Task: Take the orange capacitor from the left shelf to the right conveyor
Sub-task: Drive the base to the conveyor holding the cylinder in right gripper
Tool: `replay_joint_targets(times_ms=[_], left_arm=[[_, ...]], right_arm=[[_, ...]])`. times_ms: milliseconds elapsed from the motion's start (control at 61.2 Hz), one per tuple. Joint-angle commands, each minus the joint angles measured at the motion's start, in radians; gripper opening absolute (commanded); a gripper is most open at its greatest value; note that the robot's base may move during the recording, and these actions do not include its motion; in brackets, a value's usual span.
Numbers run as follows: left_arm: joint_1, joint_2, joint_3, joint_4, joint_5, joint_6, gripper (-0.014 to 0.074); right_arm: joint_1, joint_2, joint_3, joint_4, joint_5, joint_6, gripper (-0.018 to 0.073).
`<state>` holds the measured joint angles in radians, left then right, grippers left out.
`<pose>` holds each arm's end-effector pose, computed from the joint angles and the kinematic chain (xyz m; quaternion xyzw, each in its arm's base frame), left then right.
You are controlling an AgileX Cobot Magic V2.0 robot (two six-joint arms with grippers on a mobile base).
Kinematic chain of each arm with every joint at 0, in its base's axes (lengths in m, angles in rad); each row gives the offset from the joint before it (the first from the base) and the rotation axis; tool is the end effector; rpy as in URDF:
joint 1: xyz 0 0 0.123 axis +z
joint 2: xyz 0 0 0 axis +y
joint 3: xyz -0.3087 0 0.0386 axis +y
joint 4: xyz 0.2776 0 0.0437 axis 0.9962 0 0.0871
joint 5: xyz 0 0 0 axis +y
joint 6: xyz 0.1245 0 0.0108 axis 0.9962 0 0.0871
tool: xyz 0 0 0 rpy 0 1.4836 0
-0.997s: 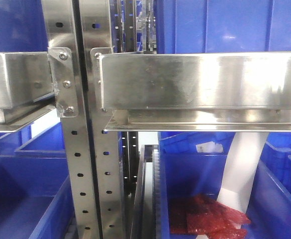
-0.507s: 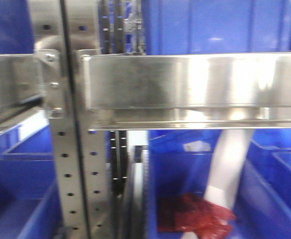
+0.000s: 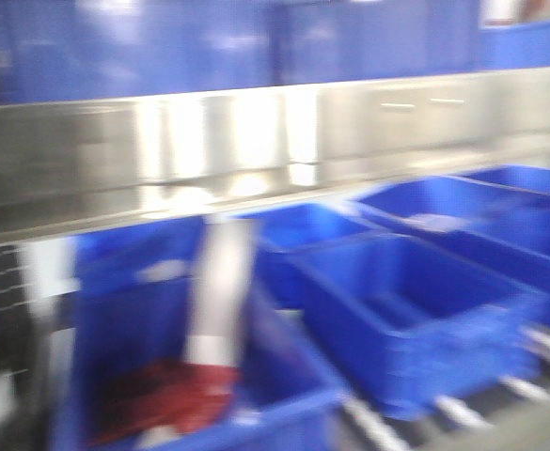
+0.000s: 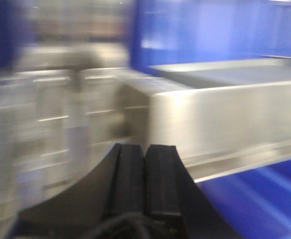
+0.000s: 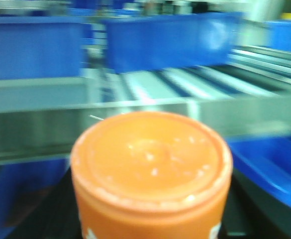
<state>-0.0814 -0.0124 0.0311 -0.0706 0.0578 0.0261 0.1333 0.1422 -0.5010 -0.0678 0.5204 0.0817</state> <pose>0.0938 -0.0082 0.1975 0.0145 0.7031 -0.0461 0.7094 0.0690 0.0050 0.3341 -0.0290 0.7320 0.0408 0.6795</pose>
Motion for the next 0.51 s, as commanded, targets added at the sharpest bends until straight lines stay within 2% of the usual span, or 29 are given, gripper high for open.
replay_joint_targets(times_ms=[0,491], left_arm=[[0.001,-0.011,-0.004,-0.003,-0.088,-0.002,-0.0127],[0.001,-0.011,-0.004,-0.003,-0.088,-0.002,-0.0127]], right_arm=[[0.001,0.011,-0.028,-0.007,-0.091,-0.003,0.0113],[0.001,0.011,-0.028,-0.007,-0.091,-0.003,0.0113]])
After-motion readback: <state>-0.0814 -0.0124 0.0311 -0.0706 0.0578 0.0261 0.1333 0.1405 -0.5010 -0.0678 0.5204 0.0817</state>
